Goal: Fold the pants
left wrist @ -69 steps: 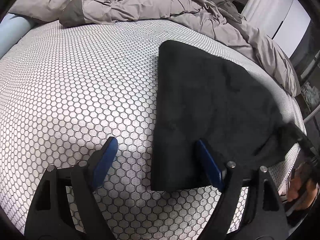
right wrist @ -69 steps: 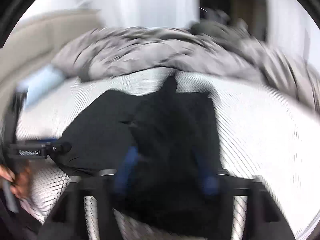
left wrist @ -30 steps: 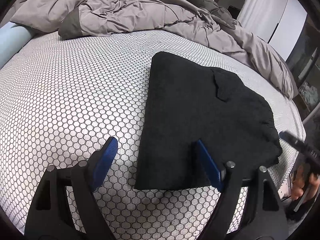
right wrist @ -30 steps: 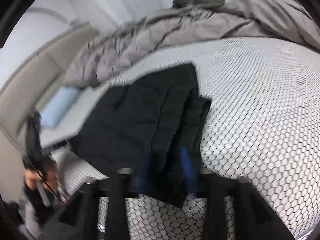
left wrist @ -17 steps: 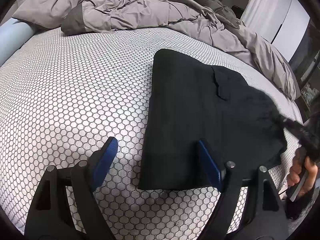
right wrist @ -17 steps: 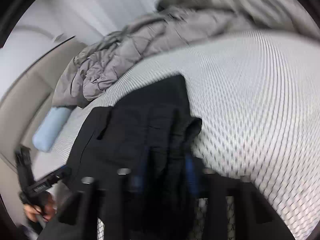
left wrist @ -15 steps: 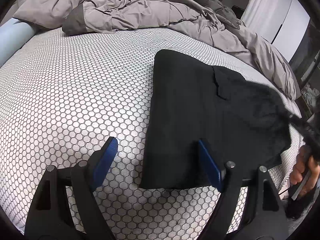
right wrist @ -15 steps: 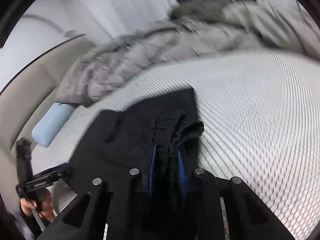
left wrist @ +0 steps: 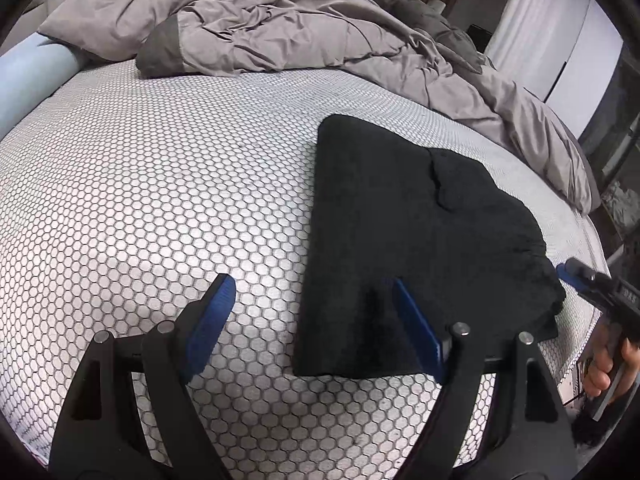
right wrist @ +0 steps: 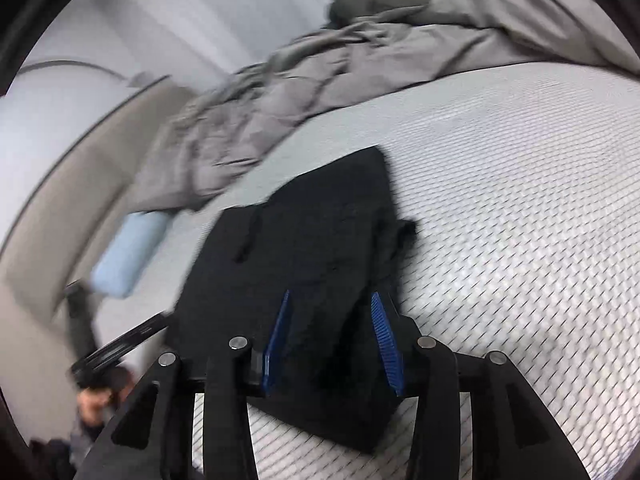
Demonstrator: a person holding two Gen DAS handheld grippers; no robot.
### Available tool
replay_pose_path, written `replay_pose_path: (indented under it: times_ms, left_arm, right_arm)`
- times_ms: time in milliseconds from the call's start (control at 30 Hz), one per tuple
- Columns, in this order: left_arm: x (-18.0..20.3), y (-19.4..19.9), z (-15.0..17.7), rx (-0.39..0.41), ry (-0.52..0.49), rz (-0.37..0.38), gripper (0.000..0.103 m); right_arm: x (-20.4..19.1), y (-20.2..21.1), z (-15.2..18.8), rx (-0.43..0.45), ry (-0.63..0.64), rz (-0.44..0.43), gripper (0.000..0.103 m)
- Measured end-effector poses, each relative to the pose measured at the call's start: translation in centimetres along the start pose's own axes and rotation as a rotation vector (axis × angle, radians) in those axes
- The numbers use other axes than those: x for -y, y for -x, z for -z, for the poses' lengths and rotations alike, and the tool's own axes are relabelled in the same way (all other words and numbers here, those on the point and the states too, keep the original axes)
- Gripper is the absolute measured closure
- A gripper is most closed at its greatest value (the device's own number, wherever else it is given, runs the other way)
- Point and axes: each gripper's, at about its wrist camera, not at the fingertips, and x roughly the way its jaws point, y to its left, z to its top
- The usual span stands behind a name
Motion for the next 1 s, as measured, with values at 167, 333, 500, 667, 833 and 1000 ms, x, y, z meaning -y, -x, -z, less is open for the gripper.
replay_pose_path:
  times_ms: [167,333,500,667,833,1000]
  left_arm:
    - [1.3,-0.6,0.3,-0.013,-0.035,-0.005,0.024]
    - [1.9,-0.5,0.4,-0.008,-0.045,-0.004,0.024]
    - [1.5,-0.1,0.4,0.002,-0.062,-0.017,0.024]
    - [2.5,0.9,0.4,0.079,-0.096,-0.061,0.024]
    - [7.5,1.2,0.9,0.112,-0.327,0.068,0.024]
    - [11.2,-3.0,1.5,-0.026,-0.474,0.146,0.024]
  right_arm:
    - [1.2,-3.8,0.0,-0.093,-0.108,-0.078,0.061]
    - [-2.4,-3.5,-0.5,0.006,0.048,-0.026,0.094]
    - [-2.5,-1.8,1.5,-0.004,0.147,0.178,0.091]
    - [-2.7,-1.2,1.2,0.074,0.144,0.240,0.081]
    - [-5.2,-0.1,0.5,0.161,0.211,0.127,0.076]
    - [-7.4,-6.7,0.6,-0.040,0.306,0.056,0.075]
